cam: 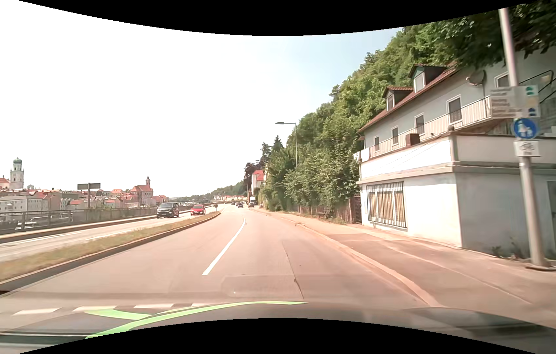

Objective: Follow the waypoints while adhering to traffic rules and regulations

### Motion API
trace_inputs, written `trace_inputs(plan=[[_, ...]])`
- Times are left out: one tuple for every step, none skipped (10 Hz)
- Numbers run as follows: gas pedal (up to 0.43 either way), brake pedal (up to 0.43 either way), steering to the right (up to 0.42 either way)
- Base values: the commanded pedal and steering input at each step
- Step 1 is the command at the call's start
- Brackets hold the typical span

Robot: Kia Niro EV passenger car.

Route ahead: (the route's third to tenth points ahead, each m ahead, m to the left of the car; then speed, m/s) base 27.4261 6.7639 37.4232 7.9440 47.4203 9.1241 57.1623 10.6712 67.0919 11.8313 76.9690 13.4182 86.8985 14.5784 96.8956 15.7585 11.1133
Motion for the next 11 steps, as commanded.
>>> trace_inputs(plan=[[0.118, 0.0, -0.015], [0.118, 0.0, -0.019], [0.118, 0.0, -0.025], [0.118, 0.0, -0.029], [0.118, 0.0, -0.028], [0.11, 0.0, -0.028], [0.098, 0.0, -0.028], [0.098, 0.0, -0.028], [0.098, 0.0, -0.028], [0.087, 0.0, -0.027], [0.087, 0.0, -0.027]])
